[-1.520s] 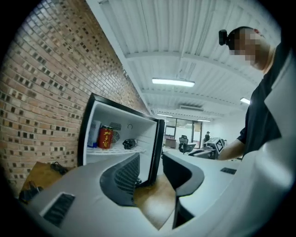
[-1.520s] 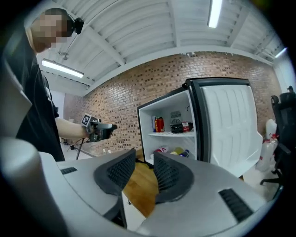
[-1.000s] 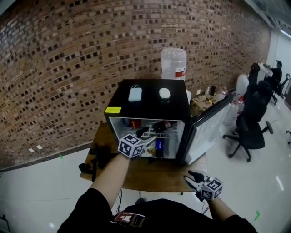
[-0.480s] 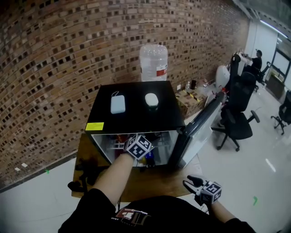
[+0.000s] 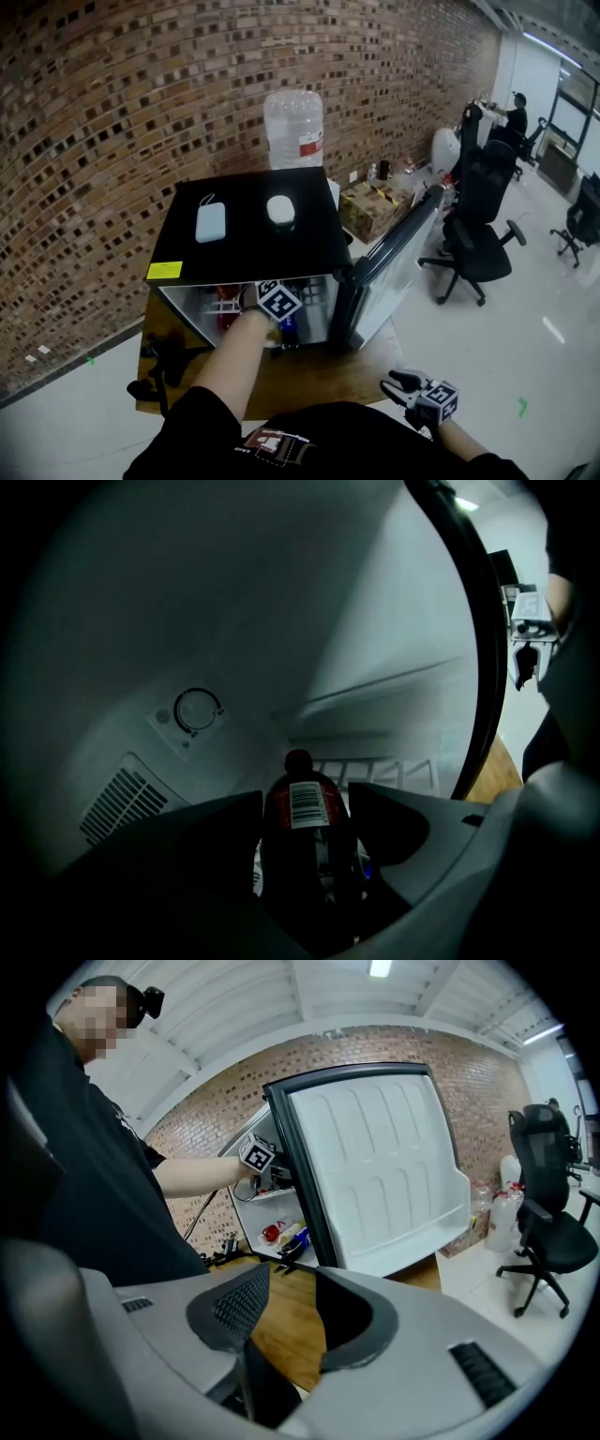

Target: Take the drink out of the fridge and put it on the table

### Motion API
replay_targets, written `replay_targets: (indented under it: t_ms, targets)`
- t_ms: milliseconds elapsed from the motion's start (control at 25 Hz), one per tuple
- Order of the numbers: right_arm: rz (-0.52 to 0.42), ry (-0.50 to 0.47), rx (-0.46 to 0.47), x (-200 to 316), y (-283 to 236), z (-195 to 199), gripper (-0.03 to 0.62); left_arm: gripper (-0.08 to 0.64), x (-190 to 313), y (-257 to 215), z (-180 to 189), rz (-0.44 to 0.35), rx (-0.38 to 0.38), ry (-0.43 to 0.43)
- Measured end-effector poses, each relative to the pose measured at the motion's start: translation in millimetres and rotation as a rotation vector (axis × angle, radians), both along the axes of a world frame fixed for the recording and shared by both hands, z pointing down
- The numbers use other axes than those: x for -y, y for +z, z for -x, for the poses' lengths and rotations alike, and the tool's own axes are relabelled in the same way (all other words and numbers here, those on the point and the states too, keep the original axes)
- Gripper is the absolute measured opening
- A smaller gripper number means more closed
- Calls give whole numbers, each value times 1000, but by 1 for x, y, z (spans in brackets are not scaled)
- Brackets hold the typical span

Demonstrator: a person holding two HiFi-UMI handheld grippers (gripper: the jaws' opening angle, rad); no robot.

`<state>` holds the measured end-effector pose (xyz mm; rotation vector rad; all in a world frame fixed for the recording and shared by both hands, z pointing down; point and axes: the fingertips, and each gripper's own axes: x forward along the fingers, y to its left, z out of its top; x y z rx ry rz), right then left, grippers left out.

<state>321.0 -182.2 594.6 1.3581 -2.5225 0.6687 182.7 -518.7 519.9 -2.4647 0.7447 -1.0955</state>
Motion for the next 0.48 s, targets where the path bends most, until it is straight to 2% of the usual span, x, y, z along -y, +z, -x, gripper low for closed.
replay_targets:
  t_ms: [160,480]
  targets:
    - [1,17,14,-6,1,-12,186,287,-1,2,-1,46,3,-23]
    - [8,10,46,-9,6,-18,186,284,-56,7,33,190,157,63]
